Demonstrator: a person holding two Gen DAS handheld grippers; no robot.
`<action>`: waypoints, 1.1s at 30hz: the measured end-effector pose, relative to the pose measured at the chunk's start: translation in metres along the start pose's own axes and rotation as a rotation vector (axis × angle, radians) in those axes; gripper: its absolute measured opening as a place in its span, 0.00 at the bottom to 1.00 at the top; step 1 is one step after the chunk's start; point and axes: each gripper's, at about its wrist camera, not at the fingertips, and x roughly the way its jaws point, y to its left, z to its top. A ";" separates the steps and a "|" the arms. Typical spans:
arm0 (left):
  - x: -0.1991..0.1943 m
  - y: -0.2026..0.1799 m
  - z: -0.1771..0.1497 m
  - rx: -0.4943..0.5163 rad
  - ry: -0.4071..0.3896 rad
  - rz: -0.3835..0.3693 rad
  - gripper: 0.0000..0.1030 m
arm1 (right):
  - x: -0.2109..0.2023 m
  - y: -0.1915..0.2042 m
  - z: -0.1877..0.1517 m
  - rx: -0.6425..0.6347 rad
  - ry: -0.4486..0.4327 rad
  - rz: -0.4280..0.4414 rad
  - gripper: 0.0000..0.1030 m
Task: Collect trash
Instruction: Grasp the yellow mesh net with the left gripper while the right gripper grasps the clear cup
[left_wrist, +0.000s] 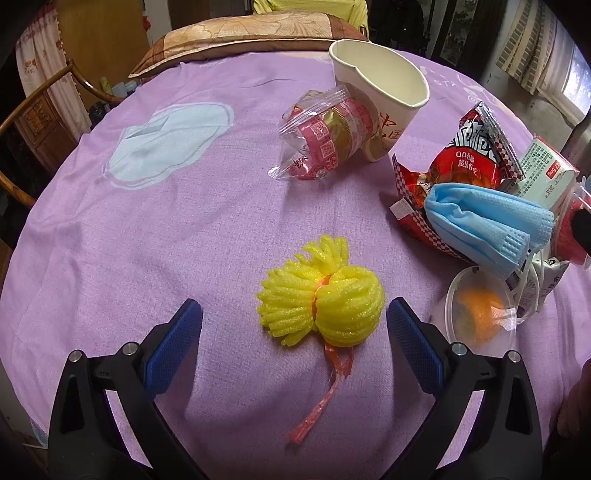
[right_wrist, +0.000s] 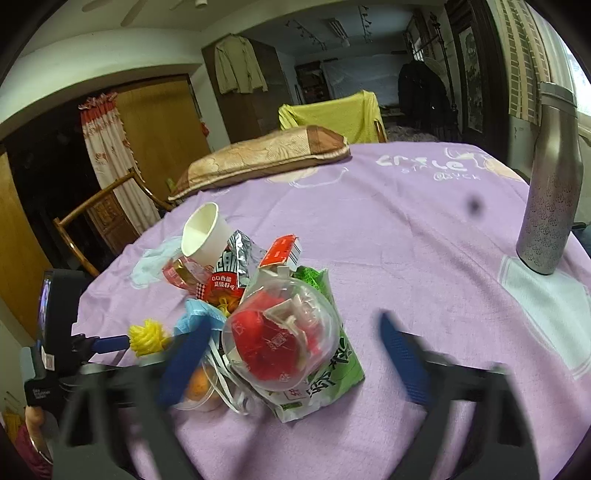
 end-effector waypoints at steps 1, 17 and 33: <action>0.000 0.000 0.000 -0.003 -0.002 -0.005 0.94 | -0.001 -0.001 -0.001 0.003 -0.002 0.010 0.55; -0.015 0.016 -0.003 -0.100 -0.078 -0.161 0.88 | -0.007 -0.009 -0.002 0.046 -0.025 0.075 0.55; -0.014 0.003 0.003 -0.053 -0.072 -0.111 0.50 | -0.005 -0.006 -0.003 0.052 -0.025 0.090 0.55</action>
